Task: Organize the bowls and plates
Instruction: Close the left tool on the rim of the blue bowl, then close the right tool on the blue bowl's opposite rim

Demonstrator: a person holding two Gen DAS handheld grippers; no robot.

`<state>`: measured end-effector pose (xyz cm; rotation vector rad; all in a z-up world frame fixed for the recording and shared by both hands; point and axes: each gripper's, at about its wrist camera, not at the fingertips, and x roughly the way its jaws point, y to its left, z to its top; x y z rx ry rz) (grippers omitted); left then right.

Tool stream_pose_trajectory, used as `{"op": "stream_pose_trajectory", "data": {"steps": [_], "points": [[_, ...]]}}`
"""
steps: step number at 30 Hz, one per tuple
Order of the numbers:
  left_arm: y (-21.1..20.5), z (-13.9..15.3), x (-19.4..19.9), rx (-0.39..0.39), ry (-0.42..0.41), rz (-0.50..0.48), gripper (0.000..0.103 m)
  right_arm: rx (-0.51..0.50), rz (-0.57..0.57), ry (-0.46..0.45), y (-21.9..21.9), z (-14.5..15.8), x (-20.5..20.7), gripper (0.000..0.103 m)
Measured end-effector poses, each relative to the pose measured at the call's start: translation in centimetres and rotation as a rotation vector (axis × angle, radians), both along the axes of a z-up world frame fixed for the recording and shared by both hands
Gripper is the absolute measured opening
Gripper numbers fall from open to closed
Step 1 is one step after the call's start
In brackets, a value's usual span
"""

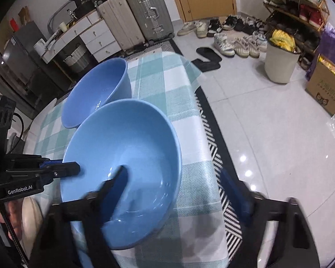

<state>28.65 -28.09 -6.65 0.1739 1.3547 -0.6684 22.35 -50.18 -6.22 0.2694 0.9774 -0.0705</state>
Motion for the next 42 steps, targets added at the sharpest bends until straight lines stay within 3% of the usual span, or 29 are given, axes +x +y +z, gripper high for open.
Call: {"op": "stream_pose_trajectory", "data": {"steps": [7, 17, 23, 31, 42], "points": [[0.5, 0.2, -0.5, 0.019, -0.008, -0.009, 0.008, 0.008, 0.015, 0.017, 0.8, -0.3, -0.2, 0.042], [2.2, 0.6, -0.9, 0.022, -0.012, 0.0, 0.008, -0.017, 0.079, 0.051, 3.3, -0.2, -0.8, 0.025], [3.5, 0.6, -1.8, 0.026, -0.02, 0.004, 0.008, -0.03, 0.094, 0.062, 4.4, -0.1, -1.1, 0.021], [4.8, 1.3, -2.0, 0.033, -0.043, 0.012, 0.008, 0.032, 0.12, 0.084, 4.8, -0.3, -1.1, 0.02], [6.9, 1.3, -2.0, 0.065, -0.065, 0.03, 0.008, 0.016, 0.167, 0.1, 7.6, -0.4, -0.3, 0.02]]}}
